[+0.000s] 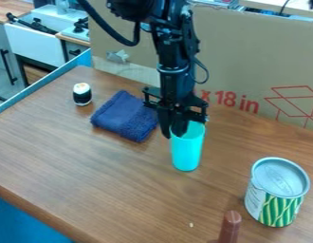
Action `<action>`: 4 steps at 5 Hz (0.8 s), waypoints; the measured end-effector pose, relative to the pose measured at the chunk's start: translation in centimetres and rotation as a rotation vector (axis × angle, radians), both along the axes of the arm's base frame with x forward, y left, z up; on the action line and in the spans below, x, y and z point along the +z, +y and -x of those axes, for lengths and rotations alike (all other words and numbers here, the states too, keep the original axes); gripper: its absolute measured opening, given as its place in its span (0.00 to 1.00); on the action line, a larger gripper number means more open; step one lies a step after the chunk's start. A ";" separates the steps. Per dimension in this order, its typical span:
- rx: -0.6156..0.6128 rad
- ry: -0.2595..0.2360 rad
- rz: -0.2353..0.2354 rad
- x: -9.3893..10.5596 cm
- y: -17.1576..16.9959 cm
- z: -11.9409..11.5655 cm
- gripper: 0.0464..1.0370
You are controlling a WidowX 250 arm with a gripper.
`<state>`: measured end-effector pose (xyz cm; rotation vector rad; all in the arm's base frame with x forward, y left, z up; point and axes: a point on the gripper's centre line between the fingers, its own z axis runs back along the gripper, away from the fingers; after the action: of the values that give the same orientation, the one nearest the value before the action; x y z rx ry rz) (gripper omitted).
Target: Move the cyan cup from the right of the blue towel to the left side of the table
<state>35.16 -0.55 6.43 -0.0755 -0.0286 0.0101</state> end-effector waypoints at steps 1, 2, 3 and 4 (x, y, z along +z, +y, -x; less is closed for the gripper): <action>-0.008 -0.005 0.001 0.4 -0.1 0.4 0.05; 0.011 -0.092 -0.017 4.1 0.2 2.0 0.04; 0.100 -0.133 -0.118 6.2 4.1 5.4 0.04; 0.176 -0.033 -0.256 6.6 7.9 7.9 0.04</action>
<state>27.22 7.34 13.02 0.1829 -0.0693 0.1809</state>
